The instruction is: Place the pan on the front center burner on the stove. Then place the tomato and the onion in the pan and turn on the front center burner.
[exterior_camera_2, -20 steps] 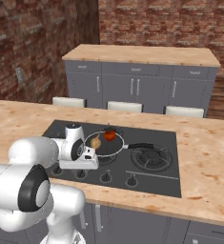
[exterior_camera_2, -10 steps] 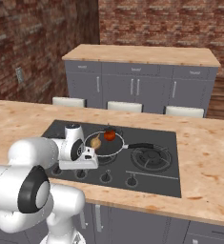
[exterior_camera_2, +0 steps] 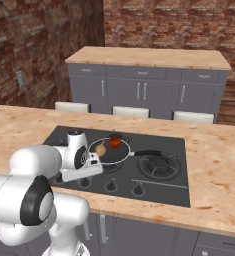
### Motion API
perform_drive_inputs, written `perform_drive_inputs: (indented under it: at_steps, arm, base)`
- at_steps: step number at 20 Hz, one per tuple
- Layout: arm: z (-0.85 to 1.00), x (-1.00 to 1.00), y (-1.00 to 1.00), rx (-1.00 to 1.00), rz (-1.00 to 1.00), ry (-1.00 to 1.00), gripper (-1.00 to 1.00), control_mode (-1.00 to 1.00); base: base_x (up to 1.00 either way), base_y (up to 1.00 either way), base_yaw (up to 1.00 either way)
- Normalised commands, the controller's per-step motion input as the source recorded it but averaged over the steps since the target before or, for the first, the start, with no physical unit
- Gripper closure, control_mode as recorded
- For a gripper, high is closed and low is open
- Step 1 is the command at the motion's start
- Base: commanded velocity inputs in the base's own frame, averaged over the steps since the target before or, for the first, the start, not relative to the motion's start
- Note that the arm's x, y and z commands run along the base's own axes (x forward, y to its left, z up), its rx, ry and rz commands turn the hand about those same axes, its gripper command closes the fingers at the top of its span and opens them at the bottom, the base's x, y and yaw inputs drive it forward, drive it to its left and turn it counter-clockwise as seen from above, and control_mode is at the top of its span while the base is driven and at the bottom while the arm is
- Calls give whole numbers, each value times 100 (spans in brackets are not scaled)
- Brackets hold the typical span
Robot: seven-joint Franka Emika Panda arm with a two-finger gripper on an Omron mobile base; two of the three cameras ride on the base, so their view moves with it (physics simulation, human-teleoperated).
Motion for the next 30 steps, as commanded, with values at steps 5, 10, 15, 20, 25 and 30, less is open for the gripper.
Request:
perform_drive_inputs:
  at_steps: [5, 10, 15, 20, 25, 30]
  arm:
    - [-15, 0, 0, 9, 32, 1, 100, -100]
    - [-18, -4, 0, 9, 33, 1, 100, -100]
    - [-24, -6, 0, 4, 29, 2, 100, -100]
    - [-22, -15, 0, 0, 21, 1, 100, -100]
    - [-20, -38, 0, -1, 15, 0, 100, -100]
    - [-8, -69, 1, -3, 12, 0, 100, -100]
  base:
    - [0, 0, 0]
    - [0, 0, 0]
    - [0, 0, 0]
    - [0, 0, 0]
    - [0, 0, 0]
    - [0, 0, 0]
